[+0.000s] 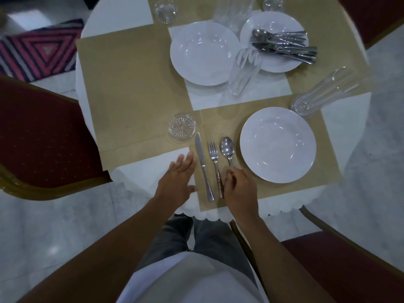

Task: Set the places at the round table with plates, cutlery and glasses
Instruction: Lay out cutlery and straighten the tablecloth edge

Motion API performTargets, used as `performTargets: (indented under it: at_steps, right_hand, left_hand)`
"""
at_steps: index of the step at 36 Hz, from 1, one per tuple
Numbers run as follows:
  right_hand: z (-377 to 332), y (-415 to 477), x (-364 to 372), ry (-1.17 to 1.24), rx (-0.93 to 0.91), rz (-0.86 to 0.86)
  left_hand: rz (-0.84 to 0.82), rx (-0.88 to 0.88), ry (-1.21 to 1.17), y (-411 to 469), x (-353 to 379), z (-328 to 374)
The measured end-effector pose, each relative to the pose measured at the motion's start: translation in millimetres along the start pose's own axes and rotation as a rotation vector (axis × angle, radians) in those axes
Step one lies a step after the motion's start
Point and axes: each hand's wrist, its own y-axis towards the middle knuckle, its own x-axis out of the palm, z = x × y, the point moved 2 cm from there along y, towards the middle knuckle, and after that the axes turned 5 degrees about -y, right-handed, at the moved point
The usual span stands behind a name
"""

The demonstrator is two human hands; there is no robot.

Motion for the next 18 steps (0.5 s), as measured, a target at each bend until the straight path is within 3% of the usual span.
performTargets:
  at_steps: [5,18]
  right_hand:
    - [21,-5,-18,0.049,0.065,0.099]
    - [30,-9,-11,0.074,0.075,-0.015]
  left_hand:
    - [-0.003,0.003,0.003,0,0,0]
    - [-0.015,0.002,-0.009,0,-1,0]
